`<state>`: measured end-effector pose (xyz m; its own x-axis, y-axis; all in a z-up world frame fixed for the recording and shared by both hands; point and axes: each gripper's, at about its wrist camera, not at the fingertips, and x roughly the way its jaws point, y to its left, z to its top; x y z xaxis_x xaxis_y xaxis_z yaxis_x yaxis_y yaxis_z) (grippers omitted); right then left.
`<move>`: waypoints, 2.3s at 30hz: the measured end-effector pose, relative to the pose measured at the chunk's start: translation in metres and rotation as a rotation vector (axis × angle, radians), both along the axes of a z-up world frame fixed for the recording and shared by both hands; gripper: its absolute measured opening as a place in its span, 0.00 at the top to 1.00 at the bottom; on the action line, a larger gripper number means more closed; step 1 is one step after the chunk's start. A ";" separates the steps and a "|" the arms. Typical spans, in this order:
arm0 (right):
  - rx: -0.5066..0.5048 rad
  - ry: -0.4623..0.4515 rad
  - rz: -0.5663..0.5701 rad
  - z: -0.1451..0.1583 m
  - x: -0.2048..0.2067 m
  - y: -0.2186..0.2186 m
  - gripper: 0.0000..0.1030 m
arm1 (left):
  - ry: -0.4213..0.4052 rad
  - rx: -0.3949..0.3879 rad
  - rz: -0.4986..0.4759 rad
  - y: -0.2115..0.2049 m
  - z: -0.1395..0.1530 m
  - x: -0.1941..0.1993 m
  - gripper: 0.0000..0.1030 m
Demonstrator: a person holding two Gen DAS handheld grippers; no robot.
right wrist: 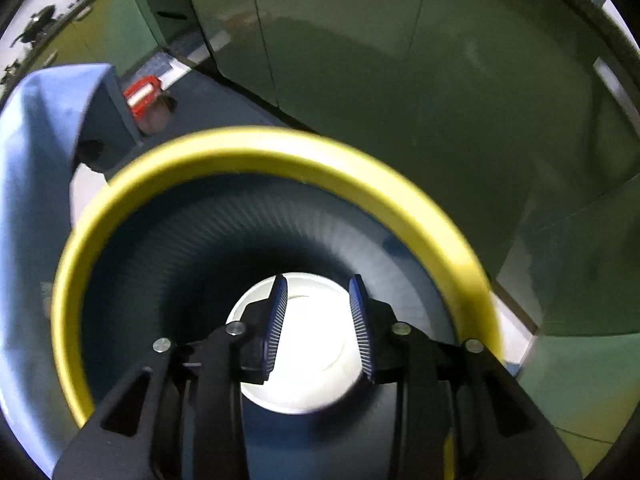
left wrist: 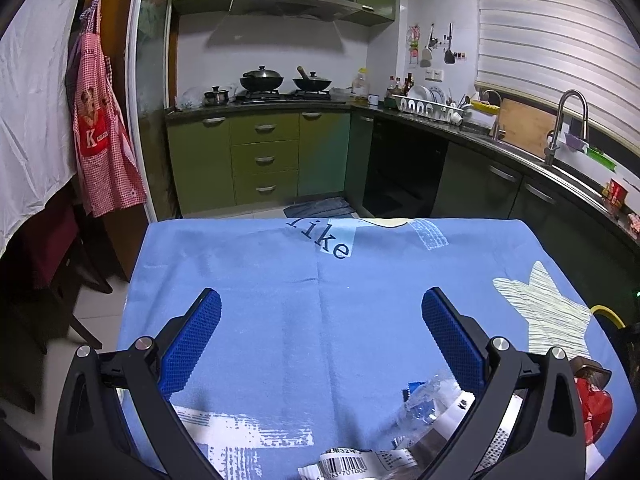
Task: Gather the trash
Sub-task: 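Carry the noodle cup over the yellow-rimmed bin and open the right gripper, then grasp the clear plastic water bottle with the left gripper and lift it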
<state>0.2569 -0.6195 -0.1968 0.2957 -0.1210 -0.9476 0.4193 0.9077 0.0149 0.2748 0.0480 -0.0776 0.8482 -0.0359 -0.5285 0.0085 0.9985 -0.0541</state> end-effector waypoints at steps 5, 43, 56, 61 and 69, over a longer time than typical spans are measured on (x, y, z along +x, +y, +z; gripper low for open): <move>0.018 -0.087 0.079 0.042 -0.031 0.028 0.59 | -0.016 0.008 -0.044 -0.008 0.019 -0.014 0.03; 0.144 -0.225 0.289 0.065 -0.081 0.092 0.53 | 1.004 -0.183 -0.028 -0.093 -0.020 0.020 0.44; 0.162 -0.233 0.304 0.060 -0.081 0.094 0.53 | 0.964 -0.149 -0.090 -0.100 -0.011 0.027 0.48; 0.165 -0.239 0.314 0.062 -0.082 0.097 0.53 | 0.931 -0.145 -0.103 -0.102 0.003 0.028 0.48; 0.172 -0.261 0.334 0.071 -0.086 0.098 0.53 | 0.844 -0.065 -0.181 -0.126 0.050 0.020 0.48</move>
<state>0.1711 -0.5216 -0.1259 0.5231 0.1737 -0.8344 0.0666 0.9677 0.2433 0.2948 -0.0778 -0.0276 0.1510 -0.1844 -0.9712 0.0985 0.9804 -0.1708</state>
